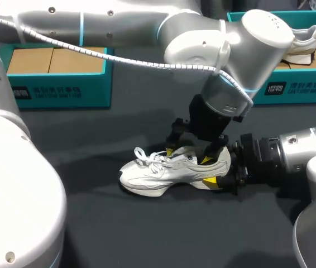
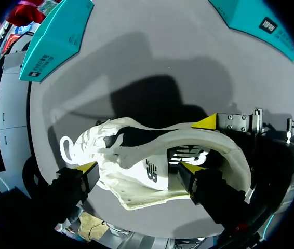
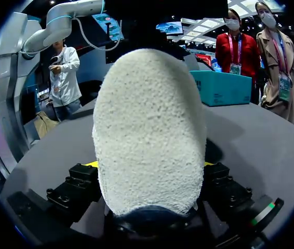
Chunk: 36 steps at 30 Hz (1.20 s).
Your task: Take the shoe out of the shoebox, open the shoe tongue, remove and reinsert the insole, then place the shoe into the shoebox
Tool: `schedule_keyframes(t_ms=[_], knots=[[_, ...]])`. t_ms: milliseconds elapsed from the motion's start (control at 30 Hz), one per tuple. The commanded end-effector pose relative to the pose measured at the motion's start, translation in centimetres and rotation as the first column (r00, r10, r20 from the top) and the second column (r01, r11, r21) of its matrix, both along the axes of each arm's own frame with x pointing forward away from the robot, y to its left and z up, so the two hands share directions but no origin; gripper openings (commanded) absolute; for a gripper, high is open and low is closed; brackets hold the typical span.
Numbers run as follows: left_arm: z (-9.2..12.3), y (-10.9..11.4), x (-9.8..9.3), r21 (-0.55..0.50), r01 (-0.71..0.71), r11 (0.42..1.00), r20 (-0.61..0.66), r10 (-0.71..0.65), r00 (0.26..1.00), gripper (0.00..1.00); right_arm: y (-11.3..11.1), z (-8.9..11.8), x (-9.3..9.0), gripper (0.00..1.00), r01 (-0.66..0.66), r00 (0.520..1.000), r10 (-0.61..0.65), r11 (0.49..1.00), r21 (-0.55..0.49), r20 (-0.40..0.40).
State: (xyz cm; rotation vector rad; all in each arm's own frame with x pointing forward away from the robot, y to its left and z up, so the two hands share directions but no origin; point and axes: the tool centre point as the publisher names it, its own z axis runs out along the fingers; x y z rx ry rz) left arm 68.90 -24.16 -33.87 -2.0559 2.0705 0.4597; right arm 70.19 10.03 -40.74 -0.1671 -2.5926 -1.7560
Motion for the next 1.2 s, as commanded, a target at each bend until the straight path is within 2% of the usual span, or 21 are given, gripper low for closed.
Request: schedule_keyframes(t_ms=[33, 200, 600, 733, 833, 867, 900, 933, 967, 1200], knots=[[-0.5, -0.5, -0.7, 0.069, -0.086, 0.994, 0.041, 0.083, 0.996, 1.0, 0.0, 0.1, 0.0, 0.0, 0.0, 1.0, 0.0, 1.0, -0.004, -0.001], [-0.4, 0.1, -0.6, 0.102, -0.108, 0.989, 0.035, 0.105, 0.994, 0.97, 0.0, 0.1, 0.0, 0.0, 0.0, 1.0, 0.0, 1.0, -0.004, -0.001], [0.8, 1.6, -0.4, 0.137, -0.13, 0.982, 0.005, 0.13, 0.991, 0.52, 0.0, 0.1, 0.0, 0.0, 0.0, 1.0, 0.0, 1.0, -0.004, -0.001], [1.1, 1.9, -0.6, 0.14, -0.13, 0.982, -0.011, 0.133, 0.991, 0.44, 0.0, 0.1, 0.0, 0.0, 0.0, 1.0, 0.0, 1.0, -0.004, -0.001], [1.5, 2.2, -0.7, 0.135, -0.131, 0.982, -0.035, 0.136, 0.99, 0.33, 0.0, 0.1, 0.0, 0.0, 0.0, 1.0, 0.0, 1.0, -0.004, -0.001], [1.6, 2.3, -0.8, 0.133, -0.13, 0.983, -0.037, 0.136, 0.99, 0.28, 0.0, 0.1, 0.0, 0.0, 0.0, 1.0, 0.0, 1.0, -0.004, -0.001], [1.8, 2.4, -0.8, 0.123, -0.131, 0.984, -0.042, 0.137, 0.99, 0.16, 0.0, 0.1, 0.0, 0.0, 0.0, 1.0, 0.0, 1.0, -0.004, -0.001], [2.0, 2.6, -0.9, 0.115, -0.132, 0.985, -0.046, 0.138, 0.989, 0.12, 0.0, 0.1, 0.0, 0.0, 0.0, 1.0, 0.0, 1.0, -0.004, -0.001], [2.2, 2.8, -0.9, 0.103, -0.134, 0.986, -0.05, 0.14, 0.989, 0.0, 0.0, 0.1, 0.0, 0.0, 0.0, 1.0, 0.0, 1.0, -0.004, -0.001], [3.8, 4.6, -0.9, -0.016, -0.16, 0.987, -0.065, 0.158, 0.985, 0.0, 0.0, 0.1, 0.0, 0.0, 0.0, 1.0, 0.0, 1.0, -0.004, -0.001]])
